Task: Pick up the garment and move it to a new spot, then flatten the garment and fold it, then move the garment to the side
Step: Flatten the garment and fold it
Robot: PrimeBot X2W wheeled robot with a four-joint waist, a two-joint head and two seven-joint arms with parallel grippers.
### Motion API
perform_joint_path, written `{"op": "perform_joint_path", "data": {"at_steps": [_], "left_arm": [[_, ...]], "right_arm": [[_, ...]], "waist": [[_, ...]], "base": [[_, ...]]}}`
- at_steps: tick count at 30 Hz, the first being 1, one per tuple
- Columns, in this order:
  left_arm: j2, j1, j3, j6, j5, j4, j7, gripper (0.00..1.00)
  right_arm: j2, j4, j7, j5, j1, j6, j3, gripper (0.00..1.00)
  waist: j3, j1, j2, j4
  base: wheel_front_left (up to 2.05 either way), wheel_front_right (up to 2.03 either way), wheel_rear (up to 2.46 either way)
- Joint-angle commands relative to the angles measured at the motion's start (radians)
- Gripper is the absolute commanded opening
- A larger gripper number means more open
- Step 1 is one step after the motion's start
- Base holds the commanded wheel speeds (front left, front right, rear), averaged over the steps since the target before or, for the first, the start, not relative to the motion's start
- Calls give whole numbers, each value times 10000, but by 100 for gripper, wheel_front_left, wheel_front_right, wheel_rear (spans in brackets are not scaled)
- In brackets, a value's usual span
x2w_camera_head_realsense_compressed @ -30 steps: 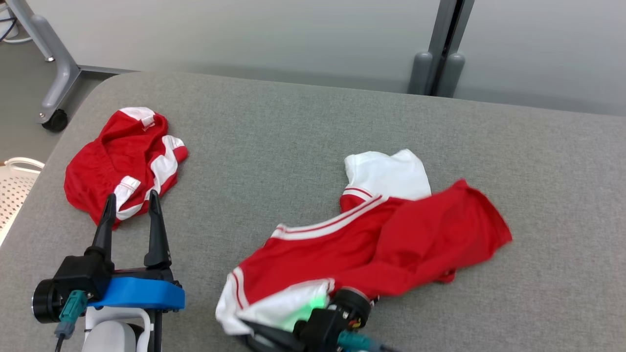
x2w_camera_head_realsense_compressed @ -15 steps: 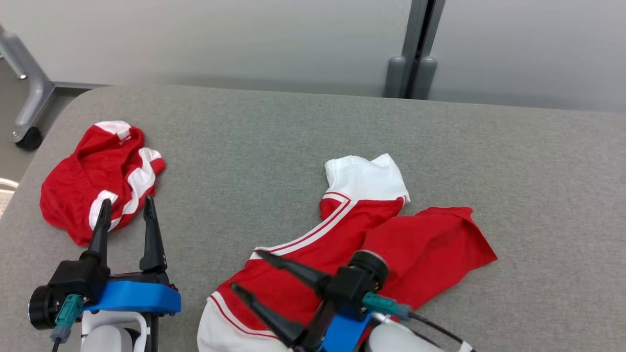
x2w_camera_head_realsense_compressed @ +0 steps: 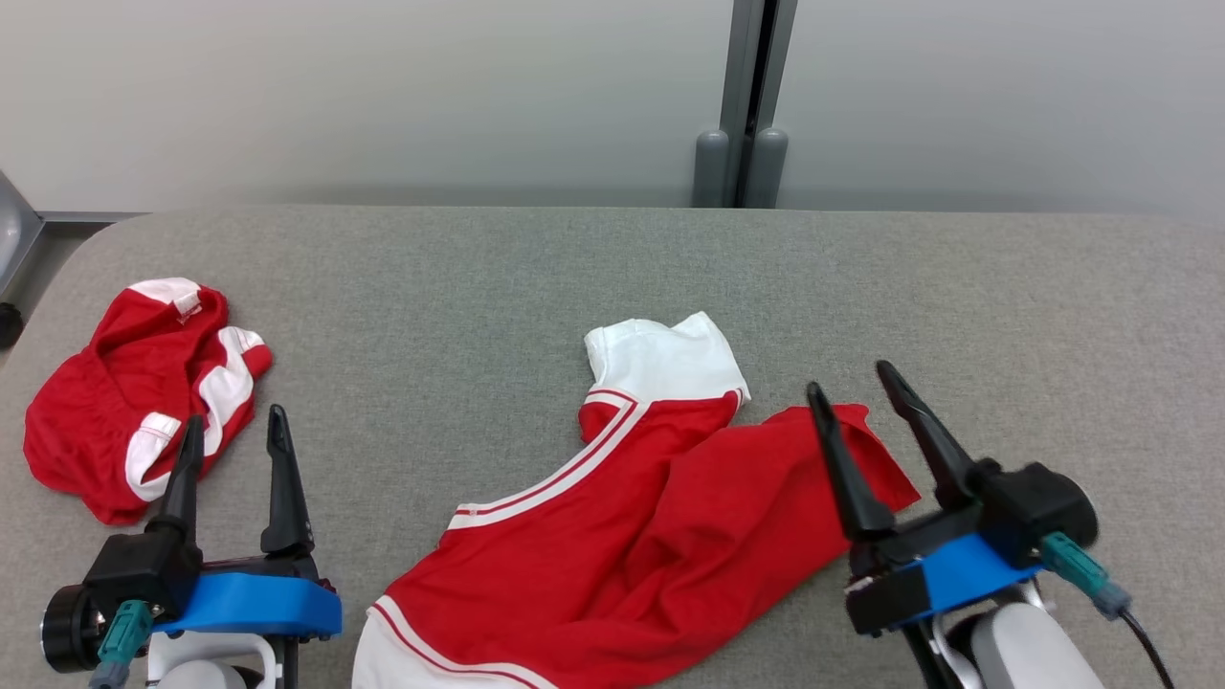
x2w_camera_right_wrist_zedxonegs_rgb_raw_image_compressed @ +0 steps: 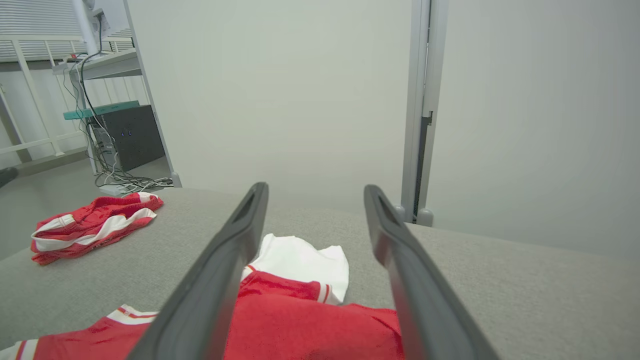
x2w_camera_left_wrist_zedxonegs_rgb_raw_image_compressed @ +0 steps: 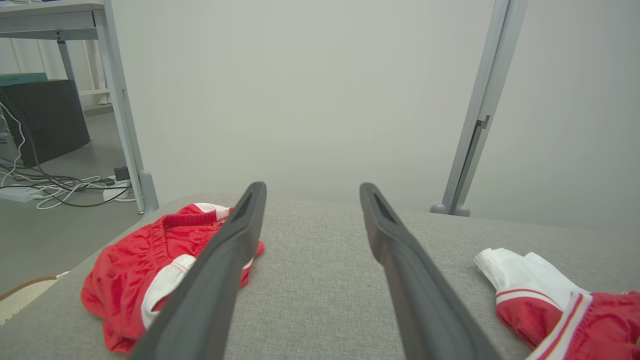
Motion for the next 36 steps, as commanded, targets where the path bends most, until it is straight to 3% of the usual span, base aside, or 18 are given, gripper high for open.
{"op": "perform_joint_path", "data": {"at_steps": [1,6,16,24,36], "left_arm": [[33,-18,60,-2,39,-16,-28,100],[22,41,-7,-11,71,-69,-28,100],[119,-196,-415,-25,199,219,-28,100],[749,-1900,-2648,-31,-252,1094,-14,100],[1874,-4615,-6395,-27,-2241,3474,1439,100]], "right_arm": [[6,-41,-34,-179,389,1,-383,100],[118,-247,-33,-632,1262,1,-1529,100],[163,-113,-33,-459,1199,1,-1288,100],[158,-140,-33,-530,764,1,-1229,100],[158,-174,-33,-291,543,1,-1281,100]], "waist": [[-7,1,1,-26],[58,1,1,-60],[189,1,1,-331],[479,1,1,-848],[1124,1,1,-1950]], "base": [[0,0,0],[0,0,0],[0,0,0],[0,0,0],[0,0,0]]}}
